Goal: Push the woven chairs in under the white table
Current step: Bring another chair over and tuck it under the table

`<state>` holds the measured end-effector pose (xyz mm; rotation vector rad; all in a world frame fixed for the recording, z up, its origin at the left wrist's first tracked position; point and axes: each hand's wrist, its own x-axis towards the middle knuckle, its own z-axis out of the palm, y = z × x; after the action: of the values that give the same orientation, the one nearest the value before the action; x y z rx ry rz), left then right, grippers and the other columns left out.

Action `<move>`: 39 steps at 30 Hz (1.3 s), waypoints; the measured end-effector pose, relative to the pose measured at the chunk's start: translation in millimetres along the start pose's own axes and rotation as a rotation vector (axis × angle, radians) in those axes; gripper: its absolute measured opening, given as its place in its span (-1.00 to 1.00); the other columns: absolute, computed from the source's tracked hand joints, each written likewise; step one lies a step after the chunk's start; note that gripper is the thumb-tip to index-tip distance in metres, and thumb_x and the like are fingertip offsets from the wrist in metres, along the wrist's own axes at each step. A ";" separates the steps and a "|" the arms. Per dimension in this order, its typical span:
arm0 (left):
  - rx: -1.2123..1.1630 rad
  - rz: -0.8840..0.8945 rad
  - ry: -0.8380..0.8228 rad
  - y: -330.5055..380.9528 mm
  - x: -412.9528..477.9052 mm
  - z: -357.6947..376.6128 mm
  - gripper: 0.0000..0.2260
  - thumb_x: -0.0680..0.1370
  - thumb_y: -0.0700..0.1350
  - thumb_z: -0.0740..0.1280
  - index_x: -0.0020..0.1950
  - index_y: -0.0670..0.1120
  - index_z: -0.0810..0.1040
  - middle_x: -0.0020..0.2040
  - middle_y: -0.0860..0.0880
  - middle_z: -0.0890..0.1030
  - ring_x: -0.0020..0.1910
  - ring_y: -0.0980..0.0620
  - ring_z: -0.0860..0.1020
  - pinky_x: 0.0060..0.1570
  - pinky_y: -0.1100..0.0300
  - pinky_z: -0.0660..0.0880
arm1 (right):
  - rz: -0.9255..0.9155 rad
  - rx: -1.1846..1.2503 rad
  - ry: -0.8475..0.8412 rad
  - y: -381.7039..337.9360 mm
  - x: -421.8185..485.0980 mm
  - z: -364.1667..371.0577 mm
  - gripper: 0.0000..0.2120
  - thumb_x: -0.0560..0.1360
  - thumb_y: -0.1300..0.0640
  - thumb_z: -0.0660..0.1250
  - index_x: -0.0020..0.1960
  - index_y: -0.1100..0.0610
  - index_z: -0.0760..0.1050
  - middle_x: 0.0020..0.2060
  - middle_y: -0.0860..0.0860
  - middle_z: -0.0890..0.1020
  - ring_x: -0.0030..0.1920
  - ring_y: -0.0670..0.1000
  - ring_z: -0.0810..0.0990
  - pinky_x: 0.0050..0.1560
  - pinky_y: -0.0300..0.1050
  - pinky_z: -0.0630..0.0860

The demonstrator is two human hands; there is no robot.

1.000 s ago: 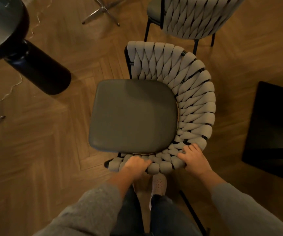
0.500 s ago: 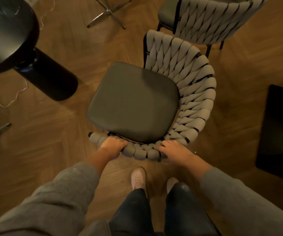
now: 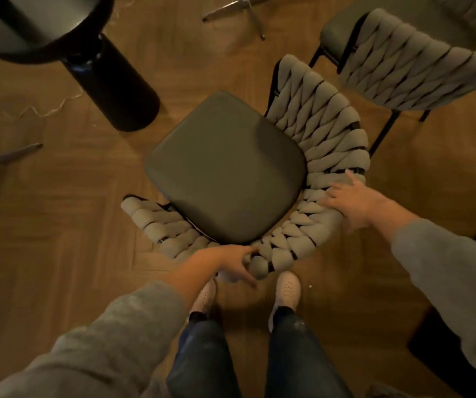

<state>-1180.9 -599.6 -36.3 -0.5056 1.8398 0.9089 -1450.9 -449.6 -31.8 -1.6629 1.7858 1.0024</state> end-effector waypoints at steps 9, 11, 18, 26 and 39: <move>0.161 -0.098 0.530 62.0 46.7 60.5 -0.52 0.57 -0.09 0.32 0.46 0.01 0.28 0.23 -0.09 0.56 0.15 -0.11 0.56 0.06 0.00 0.54 | -0.018 -0.083 0.250 33.2 17.7 25.1 -0.64 0.55 0.20 0.23 0.32 -0.04 0.40 0.20 0.00 0.49 0.24 0.06 0.43 0.29 -0.03 0.30; 0.213 -0.080 0.543 58.8 44.9 66.6 -0.56 0.60 -0.11 0.26 0.47 0.03 0.27 0.19 -0.09 0.58 0.11 -0.11 0.57 0.03 0.00 0.55 | -0.004 -0.059 0.265 27.9 10.4 31.5 -0.65 0.55 0.19 0.24 0.30 -0.04 0.41 0.18 -0.01 0.49 0.23 0.06 0.43 0.28 -0.03 0.30; 0.427 0.036 0.468 45.1 30.4 95.4 -0.56 0.63 -0.15 0.20 0.50 0.02 0.24 0.23 -0.12 0.55 0.16 -0.13 0.54 0.10 0.01 0.49 | 0.115 0.140 0.223 -25.5 -40.3 70.7 -0.66 0.54 0.15 0.26 0.30 -0.02 0.42 0.20 0.00 0.47 0.24 0.06 0.40 0.34 -0.03 0.25; 0.680 0.211 0.341 -4.4 -1.4 118.5 -0.60 0.62 -0.19 0.20 0.46 -0.03 0.27 0.22 -0.14 0.55 0.14 -0.14 0.54 0.04 0.01 0.46 | 0.352 0.370 0.100 -144.1 -97.4 96.8 -0.61 0.55 0.13 0.25 0.37 -0.02 0.37 0.27 0.00 0.44 0.32 0.06 0.36 0.37 -0.04 0.20; 1.049 0.306 0.191 -138.8 -55.7 124.8 -0.58 0.62 -0.11 0.21 0.48 0.11 0.28 0.22 -0.06 0.56 0.21 -0.09 0.51 0.20 0.01 0.37 | 0.611 0.877 0.161 -383.5 -124.2 78.3 -0.58 0.49 0.04 0.32 0.34 -0.05 0.42 0.23 0.00 0.49 0.29 0.06 0.41 0.37 -0.04 0.23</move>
<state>-988.5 -594.0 -65.9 0.3642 2.2924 -0.0163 -1067.0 -305.2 -51.2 -0.6782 2.4092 0.1787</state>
